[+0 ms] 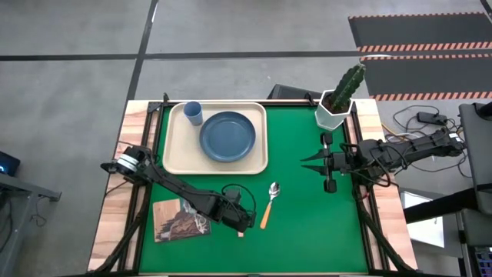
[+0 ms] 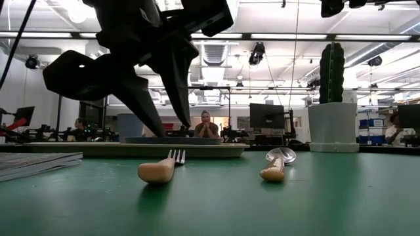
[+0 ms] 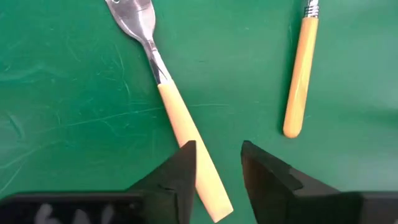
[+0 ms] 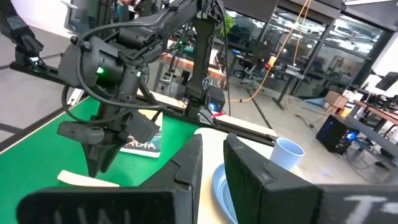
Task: Pick and place plate/cup/fork/spoon on tray
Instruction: Put the orange fork on the white tray to the left of the blue plate
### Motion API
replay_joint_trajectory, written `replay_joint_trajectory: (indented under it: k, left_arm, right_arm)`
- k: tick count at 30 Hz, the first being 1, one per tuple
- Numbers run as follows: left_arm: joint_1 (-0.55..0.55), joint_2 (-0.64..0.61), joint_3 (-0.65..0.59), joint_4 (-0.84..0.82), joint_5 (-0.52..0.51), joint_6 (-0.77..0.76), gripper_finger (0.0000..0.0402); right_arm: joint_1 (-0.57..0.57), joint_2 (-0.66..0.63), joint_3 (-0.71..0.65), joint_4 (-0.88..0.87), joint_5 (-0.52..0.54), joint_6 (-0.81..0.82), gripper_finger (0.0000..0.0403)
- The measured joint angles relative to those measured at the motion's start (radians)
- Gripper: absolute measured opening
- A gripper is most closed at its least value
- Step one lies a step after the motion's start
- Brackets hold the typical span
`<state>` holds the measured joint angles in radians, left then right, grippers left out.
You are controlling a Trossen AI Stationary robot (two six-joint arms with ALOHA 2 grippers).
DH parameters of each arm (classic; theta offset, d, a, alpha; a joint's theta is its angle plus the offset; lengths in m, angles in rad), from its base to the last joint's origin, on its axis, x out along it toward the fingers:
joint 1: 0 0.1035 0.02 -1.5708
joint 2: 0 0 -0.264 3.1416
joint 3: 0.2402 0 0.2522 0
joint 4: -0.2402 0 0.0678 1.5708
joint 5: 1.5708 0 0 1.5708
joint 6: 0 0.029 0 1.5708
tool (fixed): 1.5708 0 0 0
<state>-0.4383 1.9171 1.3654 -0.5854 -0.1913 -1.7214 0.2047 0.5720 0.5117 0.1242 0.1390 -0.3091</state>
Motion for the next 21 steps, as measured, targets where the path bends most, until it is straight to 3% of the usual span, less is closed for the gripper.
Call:
replay_joint_trajectory:
  k: [6, 15, 21]
  left_arm:
    - [0.003, -0.001, -0.019, 0.000, 0.000, 0.000, 0.0146]
    - [0.012, -0.001, -0.061, 0.000, -0.002, -0.029, 0.0148]
    - [0.014, 0.017, -0.064, 0.000, -0.073, -0.035, 0.0148]
  right_arm:
    - [0.000, 0.000, 0.000, 0.000, 0.000, 0.000, 0.0054]
    - [0.000, 0.000, 0.000, -0.016, 0.000, -0.006, 0.0054]
    - [0.000, 0.000, 0.000, -0.016, 0.001, -0.016, 0.0054]
